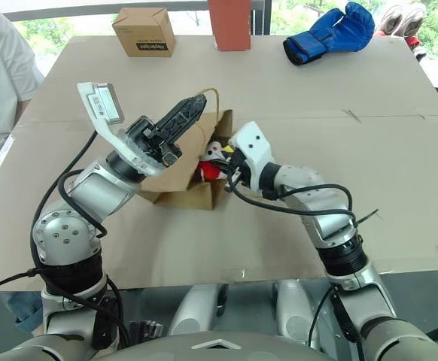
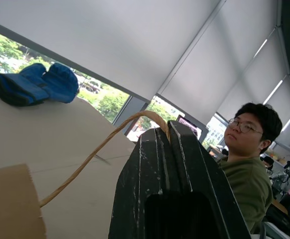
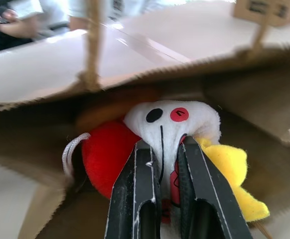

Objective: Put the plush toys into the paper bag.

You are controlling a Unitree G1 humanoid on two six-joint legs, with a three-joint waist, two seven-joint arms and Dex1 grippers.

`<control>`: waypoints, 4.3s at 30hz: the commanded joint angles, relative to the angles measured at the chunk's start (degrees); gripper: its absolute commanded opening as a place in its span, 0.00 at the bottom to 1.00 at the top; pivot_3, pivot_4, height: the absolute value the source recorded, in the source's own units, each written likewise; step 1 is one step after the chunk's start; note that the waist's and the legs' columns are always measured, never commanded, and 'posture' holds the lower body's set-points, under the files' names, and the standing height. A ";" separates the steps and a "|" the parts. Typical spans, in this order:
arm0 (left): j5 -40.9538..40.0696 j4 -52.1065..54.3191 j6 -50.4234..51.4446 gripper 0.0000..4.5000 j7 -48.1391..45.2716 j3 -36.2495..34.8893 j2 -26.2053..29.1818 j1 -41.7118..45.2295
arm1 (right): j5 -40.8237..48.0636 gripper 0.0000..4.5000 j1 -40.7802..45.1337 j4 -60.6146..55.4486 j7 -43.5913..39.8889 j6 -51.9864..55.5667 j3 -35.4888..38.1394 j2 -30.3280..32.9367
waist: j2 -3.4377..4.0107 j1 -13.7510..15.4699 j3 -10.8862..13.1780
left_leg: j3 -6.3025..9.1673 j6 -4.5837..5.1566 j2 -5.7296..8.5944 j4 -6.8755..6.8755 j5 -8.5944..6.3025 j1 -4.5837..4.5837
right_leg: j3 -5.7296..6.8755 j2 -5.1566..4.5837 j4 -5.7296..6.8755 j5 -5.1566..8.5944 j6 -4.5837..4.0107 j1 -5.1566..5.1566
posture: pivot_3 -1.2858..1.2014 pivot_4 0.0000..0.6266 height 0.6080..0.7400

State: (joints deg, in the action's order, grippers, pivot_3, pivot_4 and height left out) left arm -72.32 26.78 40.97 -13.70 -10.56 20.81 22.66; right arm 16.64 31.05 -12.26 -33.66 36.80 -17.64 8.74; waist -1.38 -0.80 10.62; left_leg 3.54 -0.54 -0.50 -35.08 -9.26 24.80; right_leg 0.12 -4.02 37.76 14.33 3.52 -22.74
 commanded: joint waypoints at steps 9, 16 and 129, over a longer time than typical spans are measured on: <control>-3.07 3.17 1.21 0.00 1.86 1.12 0.53 1.55 | -3.67 0.00 5.10 21.51 -2.54 -18.86 -3.77 -12.33 | 0.00 -0.03 0.00 | 0.01 0.00 -0.01 0.02 0.00 0.00 | 0.01 0.02 0.01 -0.03 0.04 0.00 | 0.52 0.24 0.81; -6.09 5.61 1.22 0.00 5.28 -0.38 2.28 -0.75 | -4.35 0.44 7.40 32.38 -1.60 -27.28 0.58 -16.47 | 0.01 -0.09 0.00 | 0.02 -0.01 0.00 0.02 0.00 0.00 | 0.01 0.01 0.01 -0.08 0.12 0.00 | 0.52 0.24 0.81; 29.06 -40.91 -10.87 0.00 -28.60 -3.90 7.13 25.61 | 41.82 0.01 1.64 -17.02 23.98 9.30 24.29 8.78 | 0.03 -0.14 0.10 | -0.06 0.05 0.00 0.26 -0.01 0.29 | -0.01 -0.02 -0.05 -0.08 0.14 -0.35 | 0.52 0.24 0.81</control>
State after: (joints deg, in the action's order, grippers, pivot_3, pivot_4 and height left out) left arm -45.16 -16.13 32.26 -39.35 -15.21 26.62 48.17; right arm 61.16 33.29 -27.21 -7.29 47.32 7.71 15.25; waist -1.35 -0.94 10.72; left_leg 3.48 -0.50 -0.50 -34.82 -9.28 25.08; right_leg 0.11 -4.04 37.70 14.25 3.67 -23.09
